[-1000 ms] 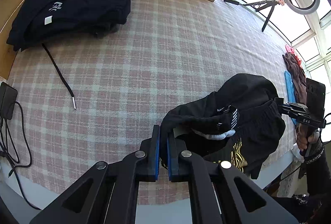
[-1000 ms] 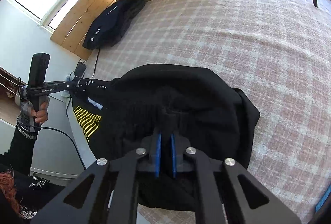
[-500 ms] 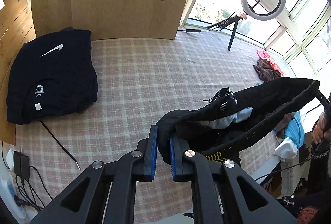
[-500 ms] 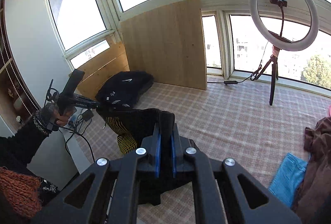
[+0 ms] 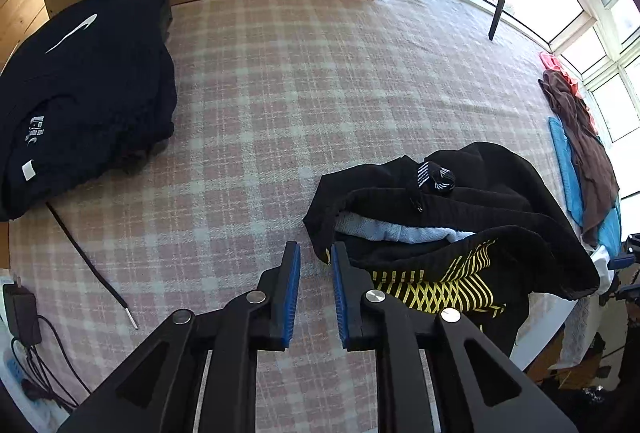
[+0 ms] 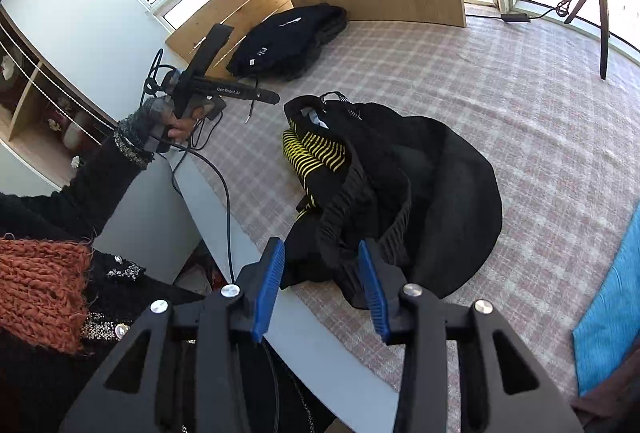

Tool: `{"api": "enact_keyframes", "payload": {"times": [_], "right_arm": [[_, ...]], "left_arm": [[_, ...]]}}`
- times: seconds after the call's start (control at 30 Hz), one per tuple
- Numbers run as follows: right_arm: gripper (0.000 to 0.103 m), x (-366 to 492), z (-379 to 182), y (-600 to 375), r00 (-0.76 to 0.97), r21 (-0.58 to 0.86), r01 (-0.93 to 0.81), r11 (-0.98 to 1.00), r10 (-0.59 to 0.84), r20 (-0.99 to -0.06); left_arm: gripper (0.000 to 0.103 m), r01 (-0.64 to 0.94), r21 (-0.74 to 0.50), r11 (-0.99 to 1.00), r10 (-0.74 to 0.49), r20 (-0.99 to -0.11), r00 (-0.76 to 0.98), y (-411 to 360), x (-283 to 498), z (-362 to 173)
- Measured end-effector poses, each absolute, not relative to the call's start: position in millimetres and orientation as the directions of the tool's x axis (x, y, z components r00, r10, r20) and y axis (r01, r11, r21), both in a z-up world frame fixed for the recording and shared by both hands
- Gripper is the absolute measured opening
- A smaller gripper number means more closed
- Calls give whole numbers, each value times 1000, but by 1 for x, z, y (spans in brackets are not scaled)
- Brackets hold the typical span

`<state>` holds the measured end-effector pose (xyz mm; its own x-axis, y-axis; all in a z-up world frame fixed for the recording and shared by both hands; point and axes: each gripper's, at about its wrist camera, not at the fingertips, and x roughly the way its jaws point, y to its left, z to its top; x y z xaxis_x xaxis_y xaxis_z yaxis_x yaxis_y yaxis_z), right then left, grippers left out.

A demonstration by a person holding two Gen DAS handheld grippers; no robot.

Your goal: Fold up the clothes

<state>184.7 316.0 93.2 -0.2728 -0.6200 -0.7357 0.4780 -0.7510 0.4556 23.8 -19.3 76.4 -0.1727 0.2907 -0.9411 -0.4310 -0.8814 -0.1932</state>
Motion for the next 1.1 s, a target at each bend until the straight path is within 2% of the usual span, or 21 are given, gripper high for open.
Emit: {"api": "enact_keyframes", "payload": {"times": [0.07,0.13,0.2,0.37,0.43,0.47,0.57,0.63,0.83,1.1], "right_arm": [[39,167,101,314,-304,443,479,-758,-616,-727],[39,142,96,294,-319,382,492,-782,-570,-757],[39,118,74,271,-262,354,521,-777,-540,-800],[36,104,22,224,-124,273,628,-729,-440,-889],[35,105,12,218,-114,257,641,-724,-420,-900],[34,105,9,217,-113,252,644,-723,-416,-903],[27,108,2,217,-111,239,655,-717,-404,-908],[18,115,4,215,-115,227,675,-702,-405,-907],[6,125,12,217,-162,196,696,-691,-418,-894],[5,129,22,210,-186,188,712,-677,-440,-879]], "left_arm": [[16,-392,-240,-888,325,-931,-166,-28,29,78],[16,-389,-273,-880,357,-919,-164,-23,40,82],[16,-388,-305,-870,388,-908,-158,-14,50,87],[25,-378,-392,-838,462,-880,-112,19,68,90],[34,-356,-418,-836,478,-873,-98,30,69,88],[36,-341,-426,-838,481,-871,-95,34,68,86],[40,-273,-427,-862,463,-883,-81,43,59,74],[40,-219,-431,-875,455,-888,-68,42,53,64],[40,-129,-442,-888,449,-893,-25,38,48,49],[48,-87,-385,-919,386,-922,-2,35,48,50]]}}
